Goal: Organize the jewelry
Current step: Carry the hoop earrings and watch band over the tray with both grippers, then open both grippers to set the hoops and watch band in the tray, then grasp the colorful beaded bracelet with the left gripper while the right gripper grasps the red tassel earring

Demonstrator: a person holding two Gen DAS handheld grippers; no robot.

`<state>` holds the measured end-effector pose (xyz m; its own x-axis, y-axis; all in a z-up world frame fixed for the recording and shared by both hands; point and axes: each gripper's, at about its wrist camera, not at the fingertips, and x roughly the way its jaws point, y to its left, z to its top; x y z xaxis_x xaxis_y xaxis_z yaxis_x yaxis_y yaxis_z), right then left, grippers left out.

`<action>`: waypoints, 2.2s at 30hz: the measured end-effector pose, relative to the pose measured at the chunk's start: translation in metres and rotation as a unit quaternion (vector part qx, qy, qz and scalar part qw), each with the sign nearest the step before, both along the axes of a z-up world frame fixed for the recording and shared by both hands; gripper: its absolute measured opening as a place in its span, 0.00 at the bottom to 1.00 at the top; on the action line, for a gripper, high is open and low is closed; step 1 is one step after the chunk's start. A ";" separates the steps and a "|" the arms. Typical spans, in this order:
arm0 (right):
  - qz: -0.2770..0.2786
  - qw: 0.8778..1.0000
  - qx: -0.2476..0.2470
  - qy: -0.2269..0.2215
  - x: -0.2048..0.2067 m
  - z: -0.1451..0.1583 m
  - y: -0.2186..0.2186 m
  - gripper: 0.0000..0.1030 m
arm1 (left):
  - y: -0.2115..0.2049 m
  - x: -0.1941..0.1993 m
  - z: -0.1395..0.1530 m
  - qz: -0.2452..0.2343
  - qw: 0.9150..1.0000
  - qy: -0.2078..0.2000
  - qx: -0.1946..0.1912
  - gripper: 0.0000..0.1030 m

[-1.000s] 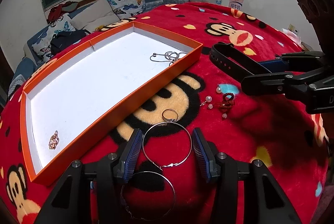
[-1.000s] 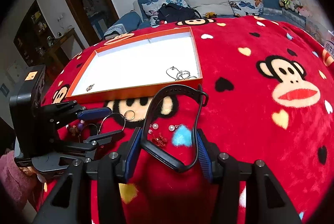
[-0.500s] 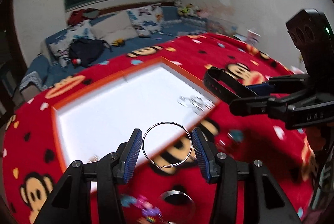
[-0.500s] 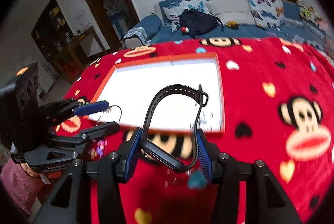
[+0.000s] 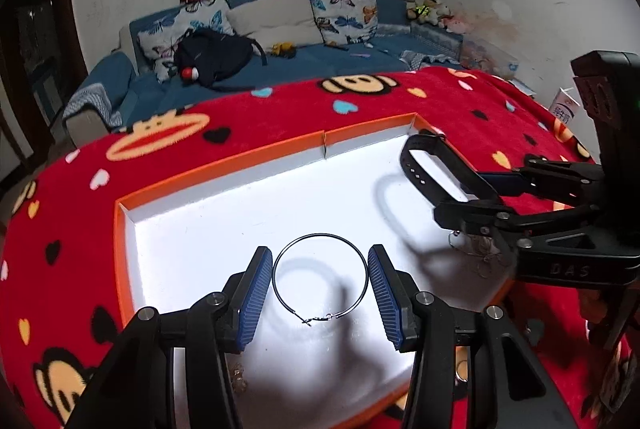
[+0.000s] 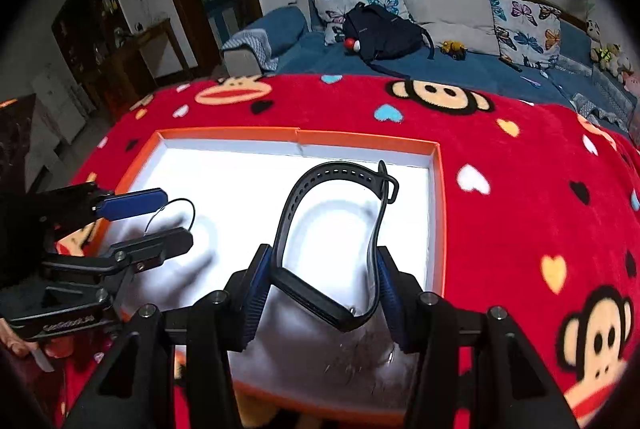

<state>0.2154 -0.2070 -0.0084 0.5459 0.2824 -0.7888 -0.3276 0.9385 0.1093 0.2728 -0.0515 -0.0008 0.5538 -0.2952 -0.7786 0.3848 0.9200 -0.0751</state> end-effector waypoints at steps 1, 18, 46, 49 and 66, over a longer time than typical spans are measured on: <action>0.000 1.000 -0.006 0.002 0.001 -0.002 0.000 0.54 | -0.001 0.002 -0.004 0.000 1.000 0.002 0.004 0.51; 0.003 0.999 -0.050 0.012 0.011 -0.019 0.002 0.65 | -0.014 0.010 -0.035 0.005 0.999 0.027 0.031 0.52; 0.017 0.999 -0.024 -0.035 -0.074 0.032 -0.008 0.70 | 0.020 -0.079 0.041 0.033 0.998 -0.055 0.028 0.88; 0.018 0.999 -0.015 -0.030 -0.095 0.031 -0.010 0.70 | 0.031 -0.101 0.045 0.040 0.997 -0.057 0.029 0.88; 0.018 0.999 -0.004 0.031 -0.138 -0.022 -0.012 0.57 | 0.085 -0.179 0.014 0.073 0.997 -0.020 0.017 0.88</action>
